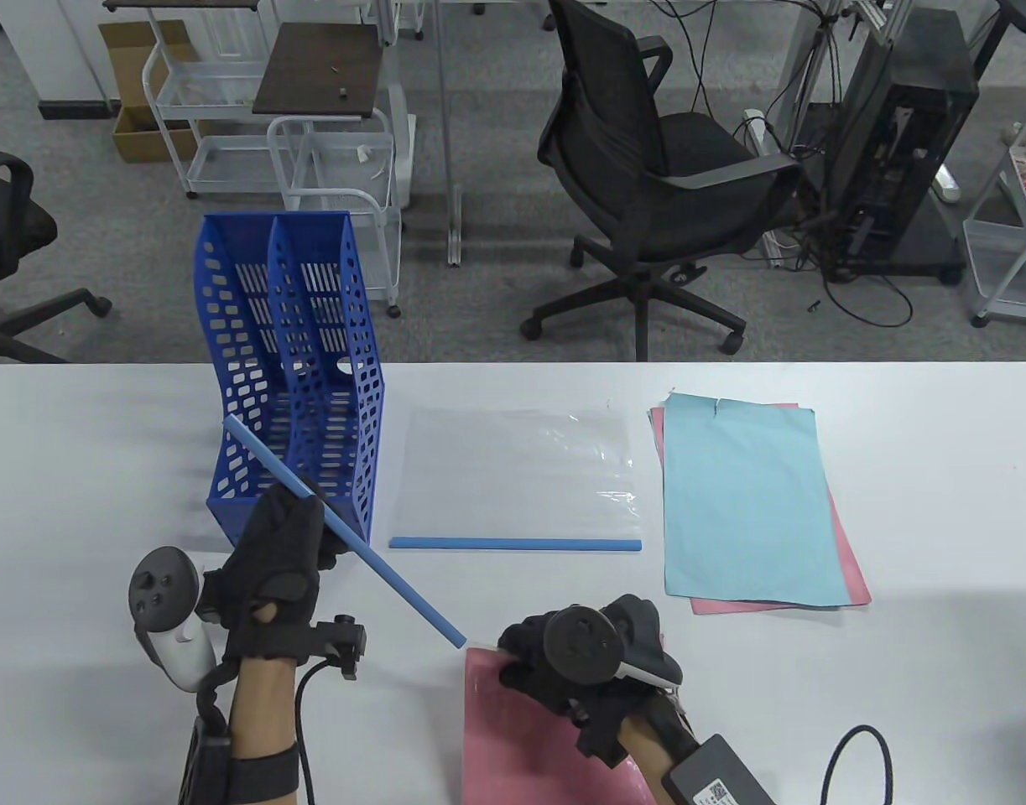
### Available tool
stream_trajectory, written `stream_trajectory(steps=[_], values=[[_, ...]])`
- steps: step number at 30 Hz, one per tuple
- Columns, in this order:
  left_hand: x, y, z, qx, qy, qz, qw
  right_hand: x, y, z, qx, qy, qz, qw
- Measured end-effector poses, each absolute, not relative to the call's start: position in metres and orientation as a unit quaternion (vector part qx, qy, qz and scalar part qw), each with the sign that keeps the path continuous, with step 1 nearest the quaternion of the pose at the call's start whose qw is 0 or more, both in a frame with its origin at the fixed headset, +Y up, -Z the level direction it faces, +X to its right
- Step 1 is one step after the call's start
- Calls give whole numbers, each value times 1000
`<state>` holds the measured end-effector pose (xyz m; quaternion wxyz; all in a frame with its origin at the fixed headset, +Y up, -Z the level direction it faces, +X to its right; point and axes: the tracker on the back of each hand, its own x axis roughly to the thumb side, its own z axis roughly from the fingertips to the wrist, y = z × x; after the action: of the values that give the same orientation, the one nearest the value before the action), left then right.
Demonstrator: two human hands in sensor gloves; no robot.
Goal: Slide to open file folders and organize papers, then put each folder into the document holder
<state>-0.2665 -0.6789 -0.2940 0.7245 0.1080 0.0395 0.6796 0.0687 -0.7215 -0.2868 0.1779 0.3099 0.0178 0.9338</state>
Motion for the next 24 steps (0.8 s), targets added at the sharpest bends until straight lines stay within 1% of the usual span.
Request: stream_trajectory(steps=[7,15,17,20,24], values=[[-265,-679,-294,107,40,675,729,64,-722,-285,318,26,933,167],[-259,-677,-297,79,25,665,742,62,-723,-284,321,36,933,158],[-254,-677,-299,58,7,656,752,61,-722,-283,325,41,931,160],[-238,-674,-302,33,-21,623,781,57,-722,-281,330,49,930,153],[-202,-678,-307,-22,-56,554,831,58,-723,-283,324,73,927,172]])
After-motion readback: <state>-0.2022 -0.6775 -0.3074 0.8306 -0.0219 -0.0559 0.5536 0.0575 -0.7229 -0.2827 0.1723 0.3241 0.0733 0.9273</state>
